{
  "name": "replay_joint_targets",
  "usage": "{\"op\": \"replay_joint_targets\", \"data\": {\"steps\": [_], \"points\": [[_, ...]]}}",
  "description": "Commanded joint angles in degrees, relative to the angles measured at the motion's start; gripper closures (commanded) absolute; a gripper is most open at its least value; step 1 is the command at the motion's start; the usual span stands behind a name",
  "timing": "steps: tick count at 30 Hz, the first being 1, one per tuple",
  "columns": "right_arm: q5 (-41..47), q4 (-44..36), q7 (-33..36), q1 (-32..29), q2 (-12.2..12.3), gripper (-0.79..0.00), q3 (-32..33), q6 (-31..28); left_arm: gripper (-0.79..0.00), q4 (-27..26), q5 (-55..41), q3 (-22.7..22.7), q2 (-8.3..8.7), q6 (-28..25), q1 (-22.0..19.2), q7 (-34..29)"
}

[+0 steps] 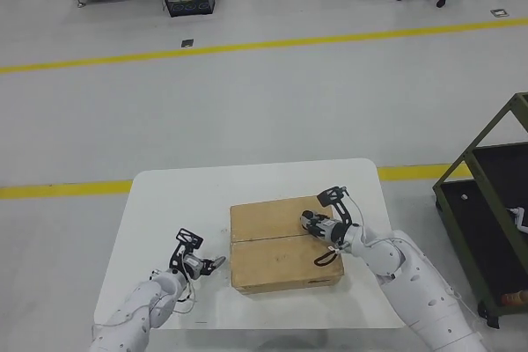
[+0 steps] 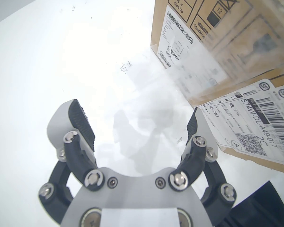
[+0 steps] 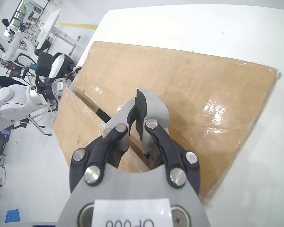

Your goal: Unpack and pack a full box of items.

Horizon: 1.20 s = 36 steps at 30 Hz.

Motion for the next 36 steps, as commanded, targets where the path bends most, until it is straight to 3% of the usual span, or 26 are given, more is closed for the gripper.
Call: {"op": "replay_joint_targets", "data": {"steps": [1, 8, 10, 12, 14, 16, 17, 25, 33, 36], "points": [[0.1, 0.2, 0.0, 0.1, -0.1, 0.0, -0.1, 0.0, -0.785, 1.4, 1.5, 1.1, -0.46, 0.6, -0.9, 2.1], [0.4, 0.9, -0.1, 0.9, -0.3, 0.0, -0.7, -0.1, -0.785, 7.4, 2.7, 4.2, -2.34, 1.1, -3.7, 9.1], [0.5, 1.1, -0.2, 1.0, -0.3, 0.0, -0.8, -0.1, -0.622, 8.9, 2.5, 4.7, -2.78, 1.1, -4.4, 9.9], [0.4, 1.4, -0.3, 1.1, -0.4, 0.0, -0.8, -0.1, -0.372, 10.0, 2.5, 5.1, -3.21, 1.4, -5.1, 11.0], [0.4, 1.5, -0.3, 1.2, -0.4, 0.0, -0.8, -0.2, -0.252, 11.0, 2.6, 5.5, -3.62, 1.6, -5.7, 12.2], [0.6, 1.7, -0.3, 1.3, -0.4, 0.0, -0.8, -0.3, -0.031, 11.7, 3.1, 5.9, -3.97, 1.6, -6.2, 13.5], [0.6, 1.7, -0.2, 1.4, -0.4, 0.0, -0.8, -0.3, 0.0, 12.0, 3.3, 6.1, -4.12, 1.5, -6.4, 14.1], [0.8, 2.3, -0.3, 1.7, -0.6, 0.0, -1.1, -0.5, 0.0, 13.1, 3.8, 5.0, -4.54, 3.0, -6.7, 19.5], [0.8, 3.0, -0.2, 2.4, -0.7, 0.0, -1.5, -0.6, 0.0, 10.5, 6.0, 2.6, -3.89, 4.4, -4.7, 22.8], [0.9, 3.3, -0.2, 2.7, -0.8, 0.0, -1.7, -0.7, -0.074, 8.7, 6.6, 1.4, -3.55, 4.8, -3.7, 23.0]]}}
